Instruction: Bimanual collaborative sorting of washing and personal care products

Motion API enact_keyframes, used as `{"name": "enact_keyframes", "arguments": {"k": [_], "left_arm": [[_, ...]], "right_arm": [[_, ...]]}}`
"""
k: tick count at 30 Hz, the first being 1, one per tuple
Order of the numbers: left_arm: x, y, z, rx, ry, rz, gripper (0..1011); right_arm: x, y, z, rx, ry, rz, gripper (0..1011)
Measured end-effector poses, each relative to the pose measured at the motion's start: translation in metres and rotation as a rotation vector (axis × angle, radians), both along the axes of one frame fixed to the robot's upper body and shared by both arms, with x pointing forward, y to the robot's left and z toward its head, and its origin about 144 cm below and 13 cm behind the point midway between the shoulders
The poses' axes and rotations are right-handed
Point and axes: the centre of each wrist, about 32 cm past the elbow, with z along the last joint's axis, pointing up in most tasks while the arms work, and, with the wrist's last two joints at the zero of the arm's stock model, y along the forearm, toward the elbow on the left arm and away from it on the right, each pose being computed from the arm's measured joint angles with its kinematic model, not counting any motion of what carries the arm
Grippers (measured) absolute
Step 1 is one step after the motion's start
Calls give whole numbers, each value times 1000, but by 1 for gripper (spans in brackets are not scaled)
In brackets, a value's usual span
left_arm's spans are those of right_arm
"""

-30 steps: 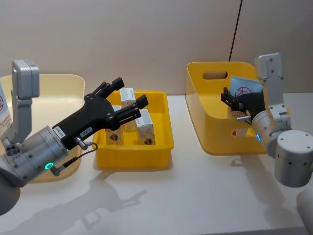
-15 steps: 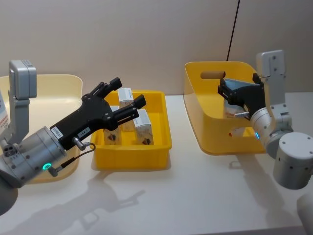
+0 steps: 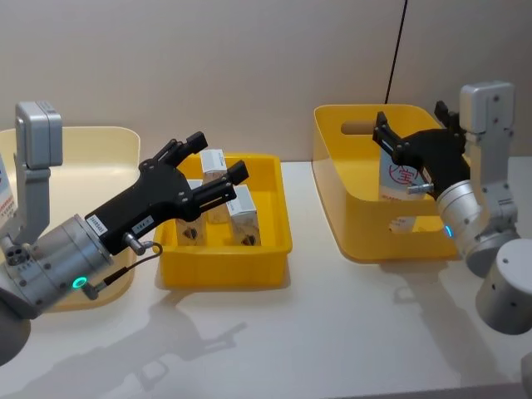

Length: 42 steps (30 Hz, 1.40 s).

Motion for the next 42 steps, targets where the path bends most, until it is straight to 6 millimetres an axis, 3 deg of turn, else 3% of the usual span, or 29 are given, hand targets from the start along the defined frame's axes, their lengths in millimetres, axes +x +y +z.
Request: {"name": "enact_keyframes", "arguments": {"k": [17,42], "left_arm": [[0,0,-1,1,2,5,1000],[-29,9,-19,168,32,280,1000]], "right_arm": [[-15,0,1,10,-58,72,1001],[-78,48,-58,93,126,301,1001]]}}
